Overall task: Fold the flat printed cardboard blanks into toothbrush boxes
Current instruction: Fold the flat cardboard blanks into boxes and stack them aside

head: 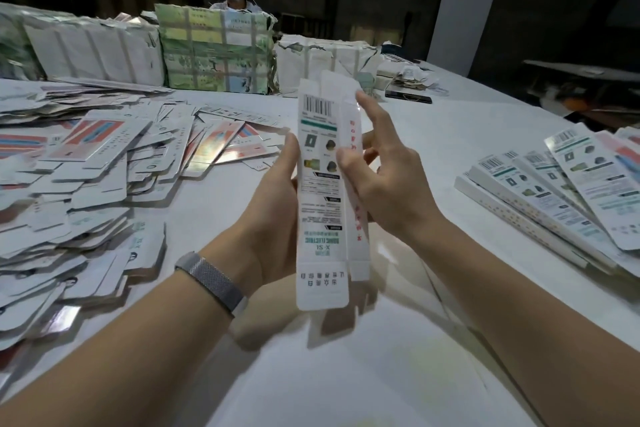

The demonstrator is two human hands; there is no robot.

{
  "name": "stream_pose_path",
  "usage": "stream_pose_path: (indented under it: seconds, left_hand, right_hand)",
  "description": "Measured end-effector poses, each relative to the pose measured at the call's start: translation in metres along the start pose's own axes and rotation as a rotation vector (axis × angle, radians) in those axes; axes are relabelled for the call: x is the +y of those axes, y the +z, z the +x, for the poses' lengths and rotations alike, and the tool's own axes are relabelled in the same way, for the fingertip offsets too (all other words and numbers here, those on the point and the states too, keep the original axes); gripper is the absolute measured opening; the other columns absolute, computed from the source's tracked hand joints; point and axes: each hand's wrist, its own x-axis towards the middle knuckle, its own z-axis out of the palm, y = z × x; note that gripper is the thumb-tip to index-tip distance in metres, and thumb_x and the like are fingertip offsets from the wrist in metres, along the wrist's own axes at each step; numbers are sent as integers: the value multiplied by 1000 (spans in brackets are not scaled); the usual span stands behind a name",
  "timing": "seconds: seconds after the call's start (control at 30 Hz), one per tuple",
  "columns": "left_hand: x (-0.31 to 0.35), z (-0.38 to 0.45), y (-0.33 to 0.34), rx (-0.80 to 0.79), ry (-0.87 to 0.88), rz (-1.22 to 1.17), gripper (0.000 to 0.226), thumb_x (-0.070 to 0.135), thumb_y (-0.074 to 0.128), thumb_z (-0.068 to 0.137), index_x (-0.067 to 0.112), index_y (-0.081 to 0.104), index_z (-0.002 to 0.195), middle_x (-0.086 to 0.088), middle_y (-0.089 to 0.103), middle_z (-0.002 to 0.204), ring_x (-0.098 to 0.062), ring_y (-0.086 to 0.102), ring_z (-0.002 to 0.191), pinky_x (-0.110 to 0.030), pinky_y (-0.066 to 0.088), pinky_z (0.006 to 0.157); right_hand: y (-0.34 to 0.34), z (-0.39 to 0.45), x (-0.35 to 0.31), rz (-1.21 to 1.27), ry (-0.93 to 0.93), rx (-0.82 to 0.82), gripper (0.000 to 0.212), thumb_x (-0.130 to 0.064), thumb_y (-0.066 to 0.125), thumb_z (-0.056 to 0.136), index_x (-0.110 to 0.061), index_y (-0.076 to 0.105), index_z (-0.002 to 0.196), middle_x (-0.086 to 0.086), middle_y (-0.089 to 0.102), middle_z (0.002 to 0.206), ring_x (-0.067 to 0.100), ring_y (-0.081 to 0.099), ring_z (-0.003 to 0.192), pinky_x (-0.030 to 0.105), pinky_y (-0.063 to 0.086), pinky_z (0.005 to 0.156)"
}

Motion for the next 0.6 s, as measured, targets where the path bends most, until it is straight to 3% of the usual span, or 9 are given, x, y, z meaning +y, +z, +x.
stream_pose_path:
  seconds: [0.1,0.23,0.33,0.4,0.5,0.6]
  left_hand:
    - [-1,-2,1,25,45,158,68,70,20,97,33,76,106,-14,76,100,-30,74,85,-40,60,68]
    - [-1,-3,1,19,73,325,72,67,18,98,17,67,118,-24,70,102,-38,68,90,-48,56,85]
    - [-2,-4,3,25,74,379,72,67,18,99,15,62,122,-23,68,98,-37,66,86,-47,55,84]
    - [-3,-3,3,10,73,413,70,68,19,98,18,62,120,-21,67,95,-34,65,83,-45,54,81]
    - [-2,-3,3,16,68,476,67,74,22,94,29,69,110,-17,69,93,-30,66,80,-44,53,80]
    - [1,-5,1,4,61,564,70,78,25,87,29,65,116,-14,70,94,-27,67,82,-45,53,83]
  right_hand:
    - [-3,1,-1,-56,-25,-8,55,-49,45,93,-58,26,144,-14,61,99,20,64,90,48,59,73]
    - [-12,7,4,-95,-40,41,42,-49,49,100,-48,46,141,-11,71,88,15,67,84,44,57,78]
    - [-14,8,5,-72,-24,35,29,-50,53,98,-44,55,127,-11,70,79,15,67,79,44,55,75]
    - [-16,9,5,-48,4,49,21,-53,52,98,-38,50,113,-4,71,76,21,68,74,46,55,71]
    - [-20,10,4,-102,-18,59,29,-56,48,98,-27,43,101,-1,71,74,28,67,66,49,55,62]
    - [-29,16,2,-81,-73,76,37,-50,44,101,-15,48,93,-2,67,73,27,64,57,49,54,53]
